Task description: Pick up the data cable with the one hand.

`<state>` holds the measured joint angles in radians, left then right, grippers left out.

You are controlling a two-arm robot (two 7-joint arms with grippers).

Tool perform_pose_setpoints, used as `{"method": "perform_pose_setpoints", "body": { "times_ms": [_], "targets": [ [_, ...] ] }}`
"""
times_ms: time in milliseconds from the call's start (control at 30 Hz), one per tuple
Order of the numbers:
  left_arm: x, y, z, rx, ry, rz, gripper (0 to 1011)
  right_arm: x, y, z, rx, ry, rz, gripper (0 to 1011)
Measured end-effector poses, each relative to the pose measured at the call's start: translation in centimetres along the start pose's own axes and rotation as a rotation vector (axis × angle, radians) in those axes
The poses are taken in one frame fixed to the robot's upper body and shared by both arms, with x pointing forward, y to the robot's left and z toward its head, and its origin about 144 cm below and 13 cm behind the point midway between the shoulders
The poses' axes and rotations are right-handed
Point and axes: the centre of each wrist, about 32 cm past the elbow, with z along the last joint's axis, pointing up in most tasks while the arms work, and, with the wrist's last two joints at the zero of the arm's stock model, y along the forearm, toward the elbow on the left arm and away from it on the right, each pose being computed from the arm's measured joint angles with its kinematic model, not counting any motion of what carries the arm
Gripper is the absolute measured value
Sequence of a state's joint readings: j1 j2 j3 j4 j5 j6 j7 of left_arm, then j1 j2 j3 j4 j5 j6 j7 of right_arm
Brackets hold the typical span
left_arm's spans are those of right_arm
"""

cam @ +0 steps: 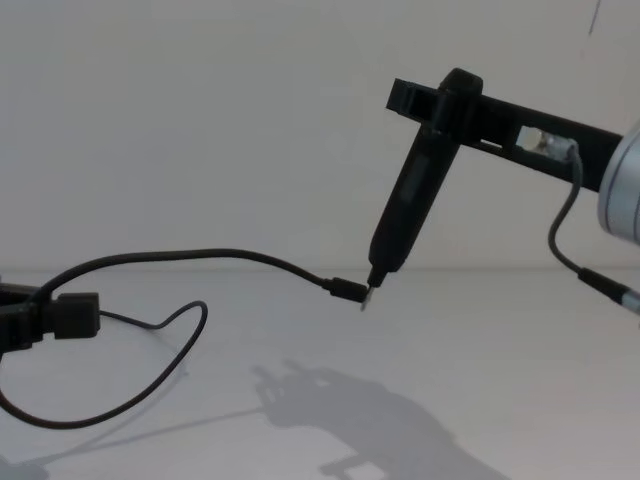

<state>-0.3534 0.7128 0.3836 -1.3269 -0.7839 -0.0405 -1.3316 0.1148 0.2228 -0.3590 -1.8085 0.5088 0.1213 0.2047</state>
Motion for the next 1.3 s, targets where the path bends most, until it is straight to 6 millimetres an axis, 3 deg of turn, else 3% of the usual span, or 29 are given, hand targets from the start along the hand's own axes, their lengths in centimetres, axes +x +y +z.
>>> {"method": "perform_pose_setpoints", "body": {
  "times_ms": [1300],
  "targets": [
    [0.0, 0.0, 0.0, 0.0, 0.0, 0.0, 35, 1.2, -0.3, -1.1, 0.052, -0.065, 0.036, 251]
  ]
}}
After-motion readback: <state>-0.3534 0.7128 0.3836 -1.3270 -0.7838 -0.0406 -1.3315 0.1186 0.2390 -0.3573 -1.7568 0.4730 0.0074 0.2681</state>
